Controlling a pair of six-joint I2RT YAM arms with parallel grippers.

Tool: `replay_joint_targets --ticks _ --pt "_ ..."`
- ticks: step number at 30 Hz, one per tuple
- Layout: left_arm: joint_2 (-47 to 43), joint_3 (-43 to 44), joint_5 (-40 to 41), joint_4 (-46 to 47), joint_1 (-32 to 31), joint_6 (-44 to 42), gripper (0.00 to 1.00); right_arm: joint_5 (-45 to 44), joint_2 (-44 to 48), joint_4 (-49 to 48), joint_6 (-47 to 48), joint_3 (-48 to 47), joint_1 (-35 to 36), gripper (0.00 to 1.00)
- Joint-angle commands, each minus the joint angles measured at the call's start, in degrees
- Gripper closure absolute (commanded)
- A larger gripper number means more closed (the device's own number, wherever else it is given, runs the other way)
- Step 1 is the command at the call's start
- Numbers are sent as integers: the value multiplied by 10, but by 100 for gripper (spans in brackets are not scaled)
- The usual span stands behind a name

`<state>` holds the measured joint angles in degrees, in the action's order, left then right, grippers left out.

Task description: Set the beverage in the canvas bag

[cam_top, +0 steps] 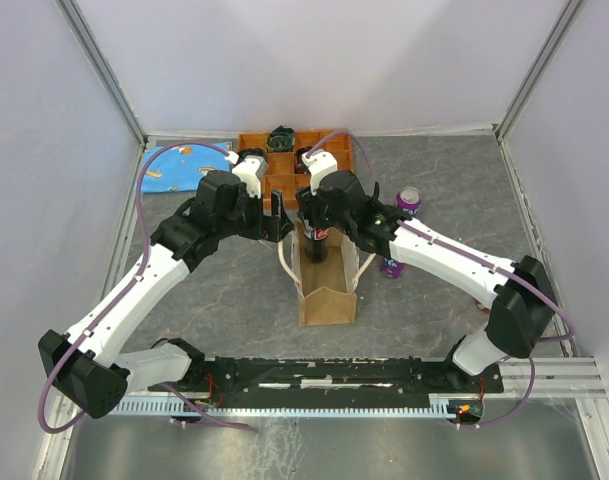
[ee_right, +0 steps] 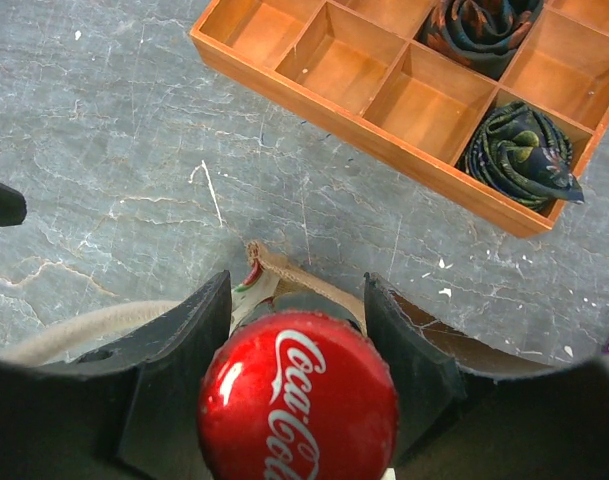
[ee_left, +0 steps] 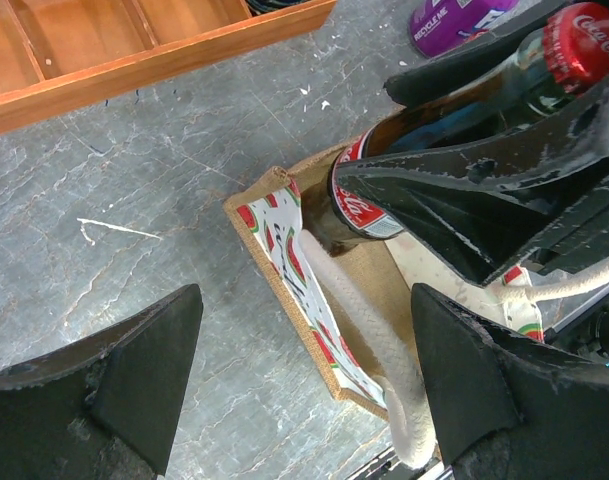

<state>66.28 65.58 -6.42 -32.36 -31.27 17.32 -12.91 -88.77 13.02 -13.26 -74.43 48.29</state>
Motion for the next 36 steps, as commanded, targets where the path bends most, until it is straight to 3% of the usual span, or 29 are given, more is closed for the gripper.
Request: replay_joint_targets --ticks 1,25,36 --pt "-10 -2 -12 30 4 3 9 6 4 -126 -3 -37 4 100" --pt "-12 -8 -22 33 5 1 10 24 -32 -191 9 37 8 100" --pt "-13 -14 -23 29 6 0 10 -20 -21 -327 70 108 27 100"
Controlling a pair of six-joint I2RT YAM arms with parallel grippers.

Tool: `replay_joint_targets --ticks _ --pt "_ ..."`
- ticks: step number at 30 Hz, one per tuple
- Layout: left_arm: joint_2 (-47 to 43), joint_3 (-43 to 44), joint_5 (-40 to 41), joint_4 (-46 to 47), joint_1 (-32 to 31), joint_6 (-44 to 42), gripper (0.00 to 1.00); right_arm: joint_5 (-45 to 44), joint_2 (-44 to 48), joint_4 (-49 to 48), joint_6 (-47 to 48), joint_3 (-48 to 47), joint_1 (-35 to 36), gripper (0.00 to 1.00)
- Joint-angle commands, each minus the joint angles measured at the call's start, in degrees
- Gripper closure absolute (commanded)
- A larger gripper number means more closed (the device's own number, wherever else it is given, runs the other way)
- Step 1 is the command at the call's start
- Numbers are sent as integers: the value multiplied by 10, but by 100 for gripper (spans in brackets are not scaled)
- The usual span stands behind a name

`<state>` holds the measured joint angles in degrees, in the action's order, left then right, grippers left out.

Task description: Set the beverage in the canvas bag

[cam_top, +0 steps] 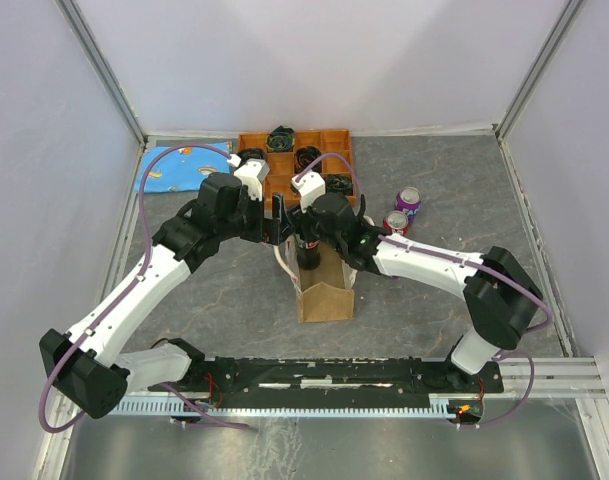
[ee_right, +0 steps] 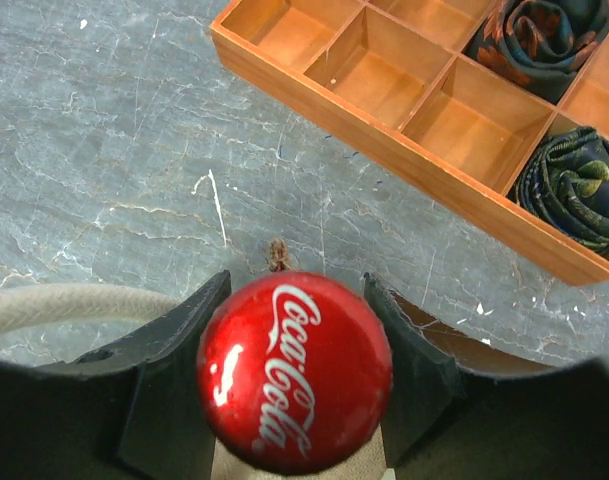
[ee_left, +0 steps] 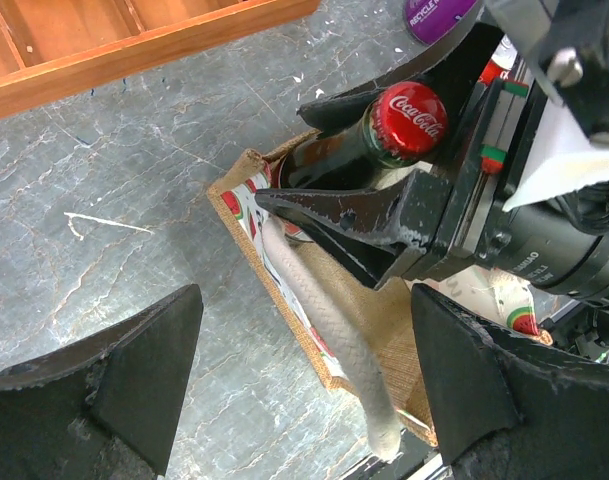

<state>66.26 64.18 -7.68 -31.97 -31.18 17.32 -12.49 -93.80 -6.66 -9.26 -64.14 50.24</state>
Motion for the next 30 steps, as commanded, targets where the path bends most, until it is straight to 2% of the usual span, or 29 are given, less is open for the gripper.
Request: replay_joint_targets --ticks 1,10,16,19,23,27,30 --pt "-13 0 -11 25 5 0 10 -26 30 -138 34 8 9 100" --pt "-9 2 -13 26 5 -2 10 -46 33 -175 62 20 15 100" --pt "-7 1 -15 27 5 -2 10 -42 21 -139 49 15 15 98" --pt "-8 0 -16 26 5 -4 10 -39 25 -118 35 13 15 76" --pt "-7 -3 -20 28 5 -3 10 -33 29 -98 34 13 15 54" --pt "-6 -2 -20 29 5 -3 10 -28 33 -84 32 10 15 38" --pt "-7 -2 -20 29 5 -4 10 -23 35 -78 29 7 15 30"
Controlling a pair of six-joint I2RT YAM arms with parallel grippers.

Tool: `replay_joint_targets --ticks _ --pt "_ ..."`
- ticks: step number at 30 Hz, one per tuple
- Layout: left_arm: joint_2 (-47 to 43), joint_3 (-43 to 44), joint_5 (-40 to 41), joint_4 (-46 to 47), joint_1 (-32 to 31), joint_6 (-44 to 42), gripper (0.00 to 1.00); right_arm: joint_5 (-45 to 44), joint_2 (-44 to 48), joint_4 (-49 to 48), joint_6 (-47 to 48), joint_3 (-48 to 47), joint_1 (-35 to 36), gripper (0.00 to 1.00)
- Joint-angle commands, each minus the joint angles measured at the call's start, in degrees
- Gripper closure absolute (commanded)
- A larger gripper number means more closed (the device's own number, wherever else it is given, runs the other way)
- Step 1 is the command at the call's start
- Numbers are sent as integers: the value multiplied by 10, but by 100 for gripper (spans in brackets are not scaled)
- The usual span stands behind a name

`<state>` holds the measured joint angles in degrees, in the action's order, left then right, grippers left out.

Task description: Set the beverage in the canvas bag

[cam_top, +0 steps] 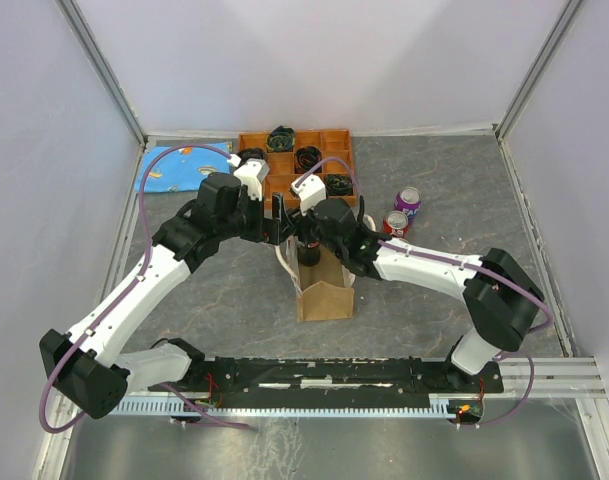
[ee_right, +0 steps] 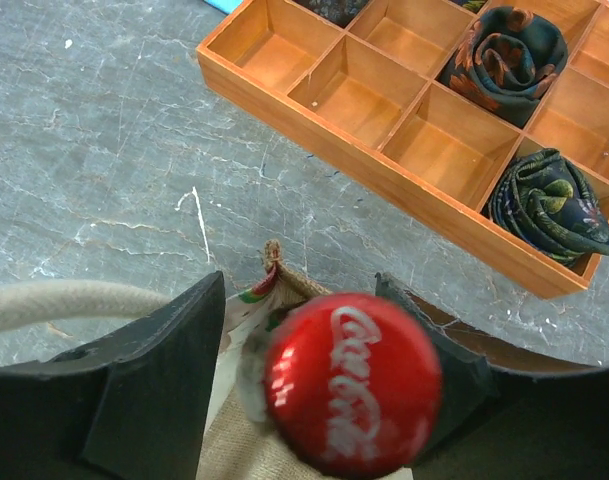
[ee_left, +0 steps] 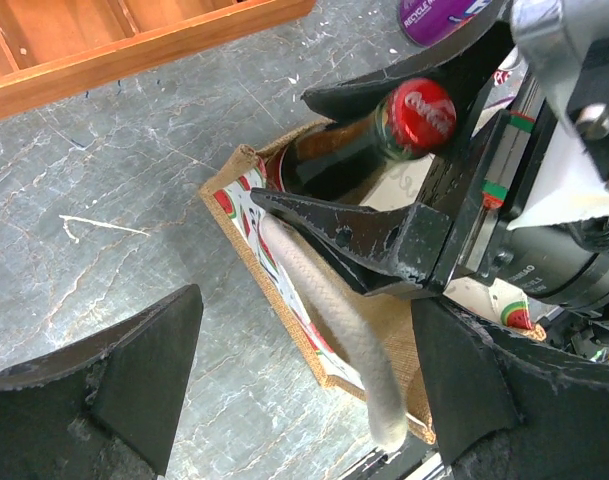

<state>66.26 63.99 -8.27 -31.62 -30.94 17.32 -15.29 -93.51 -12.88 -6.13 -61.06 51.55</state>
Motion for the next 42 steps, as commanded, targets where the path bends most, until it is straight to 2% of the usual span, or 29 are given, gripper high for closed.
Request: replay_joint_targets --ticks 1,15,27,30,33,38,42 --pt "-8 0 -14 25 3 -4 10 8 33 -13 -3 -24 2 29" --pt "-13 -1 -14 25 3 -5 10 -14 71 17 -1 -39 2 24" --pt "-21 -5 -10 27 3 -5 10 -11 99 65 -15 -135 2 21" --pt "-23 -5 -9 27 3 -7 10 -42 98 133 -30 -214 2 22" --pt "-23 -4 -9 27 4 -7 10 -118 67 246 -14 -342 -14 22" --pt "-23 -3 -12 30 5 -7 10 -139 -30 469 -58 -555 -141 22" --pt "-24 -3 -12 32 5 -7 10 -90 -150 684 -119 -724 -253 20"
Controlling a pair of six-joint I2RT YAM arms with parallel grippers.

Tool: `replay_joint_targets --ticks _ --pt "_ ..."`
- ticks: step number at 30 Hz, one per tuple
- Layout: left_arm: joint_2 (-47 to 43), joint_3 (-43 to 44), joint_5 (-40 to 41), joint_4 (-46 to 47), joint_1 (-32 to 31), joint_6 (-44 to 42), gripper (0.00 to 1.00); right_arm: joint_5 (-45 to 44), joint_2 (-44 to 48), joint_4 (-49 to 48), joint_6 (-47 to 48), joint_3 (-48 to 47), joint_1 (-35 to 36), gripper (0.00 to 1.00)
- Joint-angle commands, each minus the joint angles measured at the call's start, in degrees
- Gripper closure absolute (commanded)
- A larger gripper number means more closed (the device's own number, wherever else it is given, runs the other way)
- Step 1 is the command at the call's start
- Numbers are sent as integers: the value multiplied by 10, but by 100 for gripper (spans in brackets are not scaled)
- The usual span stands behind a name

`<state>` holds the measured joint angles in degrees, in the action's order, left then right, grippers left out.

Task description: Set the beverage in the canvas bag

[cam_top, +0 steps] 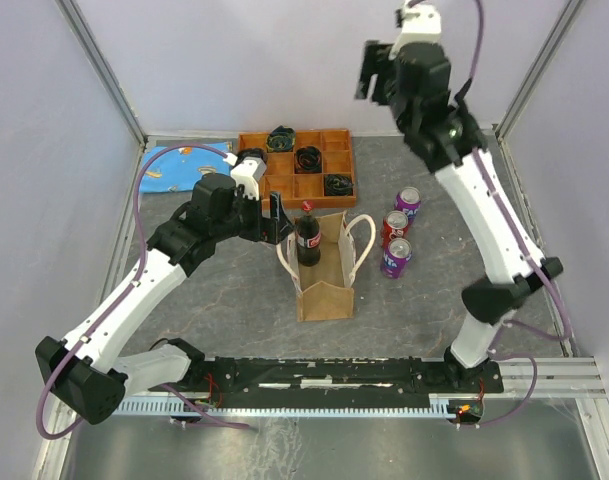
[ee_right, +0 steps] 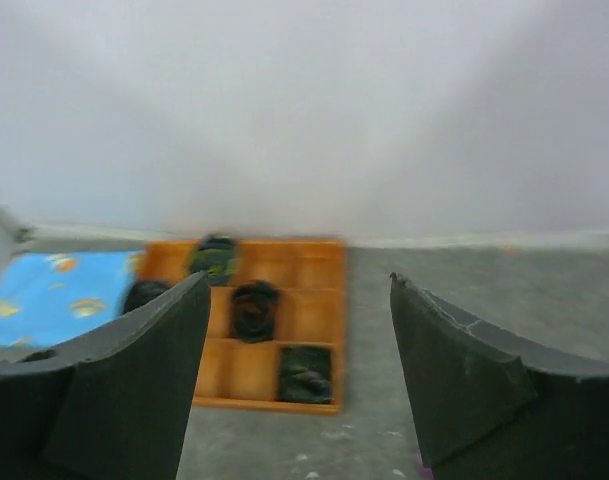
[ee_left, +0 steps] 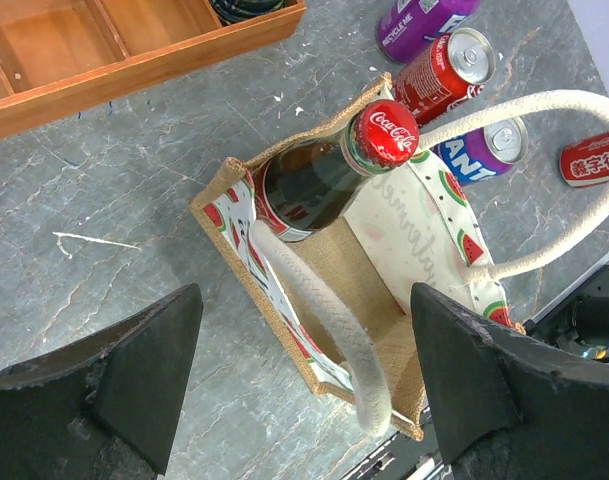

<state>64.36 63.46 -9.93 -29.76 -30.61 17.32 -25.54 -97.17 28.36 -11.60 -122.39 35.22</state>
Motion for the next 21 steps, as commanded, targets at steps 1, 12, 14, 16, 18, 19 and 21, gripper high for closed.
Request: replay_joint_targets --ticks 1,12,14,16,18,19,21 --pt "-6 3 5 13 2 -7 10 35 -146 336 -76 -165 -111 19" --pt "-13 -2 7 7 7 -7 10 212 -245 430 -100 -131 -245 18" --pt "-13 -2 6 7 7 -7 10 221 -254 435 -94 -117 -252 18" --pt "-13 -2 6 8 7 -7 10 228 -257 429 -90 -94 -256 18" --pt "-13 -2 6 7 8 -7 10 230 -260 423 -84 -70 -258 19" --pt "-14 -3 6 7 8 -7 10 231 -263 422 -82 -61 -259 19" --pt "-15 -3 6 7 9 -7 10 240 -268 423 -80 -46 -261 19"
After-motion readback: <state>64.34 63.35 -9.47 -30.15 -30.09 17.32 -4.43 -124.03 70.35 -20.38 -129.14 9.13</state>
